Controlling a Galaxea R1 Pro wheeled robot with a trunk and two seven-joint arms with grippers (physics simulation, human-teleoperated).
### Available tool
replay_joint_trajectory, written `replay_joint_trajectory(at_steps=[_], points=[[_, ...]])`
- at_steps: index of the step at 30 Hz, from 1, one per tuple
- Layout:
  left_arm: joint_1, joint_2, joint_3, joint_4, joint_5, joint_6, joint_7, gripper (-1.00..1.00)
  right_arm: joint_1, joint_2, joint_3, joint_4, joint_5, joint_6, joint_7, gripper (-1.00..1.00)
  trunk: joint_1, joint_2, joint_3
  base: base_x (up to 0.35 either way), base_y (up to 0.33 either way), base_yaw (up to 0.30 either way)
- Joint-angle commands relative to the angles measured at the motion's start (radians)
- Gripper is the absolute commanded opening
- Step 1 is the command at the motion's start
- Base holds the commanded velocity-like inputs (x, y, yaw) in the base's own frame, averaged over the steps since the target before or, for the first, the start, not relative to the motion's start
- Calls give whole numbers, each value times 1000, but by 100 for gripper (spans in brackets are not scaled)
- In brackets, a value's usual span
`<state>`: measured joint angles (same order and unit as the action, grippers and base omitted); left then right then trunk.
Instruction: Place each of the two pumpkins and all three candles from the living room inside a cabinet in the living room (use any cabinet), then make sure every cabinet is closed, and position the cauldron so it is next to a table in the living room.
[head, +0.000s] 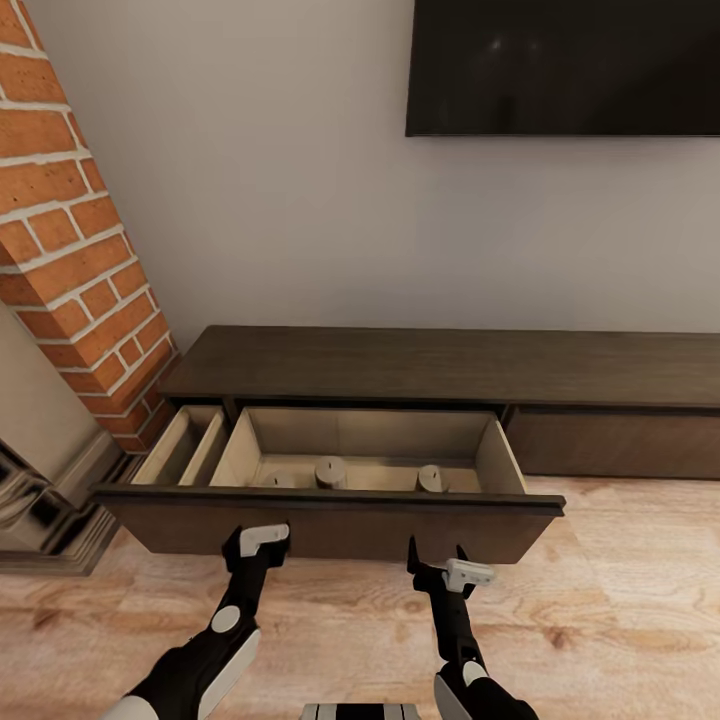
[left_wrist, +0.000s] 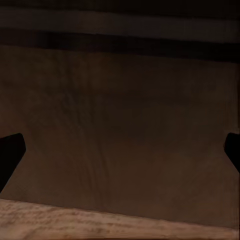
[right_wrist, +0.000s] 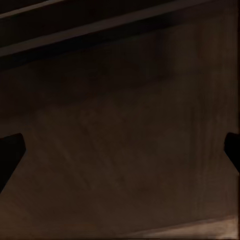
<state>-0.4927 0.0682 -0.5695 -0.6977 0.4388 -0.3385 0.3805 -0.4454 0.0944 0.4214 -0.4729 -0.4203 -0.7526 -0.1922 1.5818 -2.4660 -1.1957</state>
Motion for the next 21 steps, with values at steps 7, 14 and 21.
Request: replay_joint_trajectory(at_steps=[7, 14, 21], points=[[-1, 1, -30, 44, 5, -7, 8, 100, -26, -1, 12, 3, 5, 6, -44, 100, 0, 0, -1, 0, 0, 0], [-1, 1, -38, 49, 5, -11, 8, 100, -98, -1, 17, 81, 9, 22, -46, 100, 0, 0, -1, 0, 0, 0], [-1, 1, -53, 49, 5, -11, 8, 100, -113, 1, 19, 95, 12, 23, -46, 100, 0, 0, -1, 46, 11, 0]])
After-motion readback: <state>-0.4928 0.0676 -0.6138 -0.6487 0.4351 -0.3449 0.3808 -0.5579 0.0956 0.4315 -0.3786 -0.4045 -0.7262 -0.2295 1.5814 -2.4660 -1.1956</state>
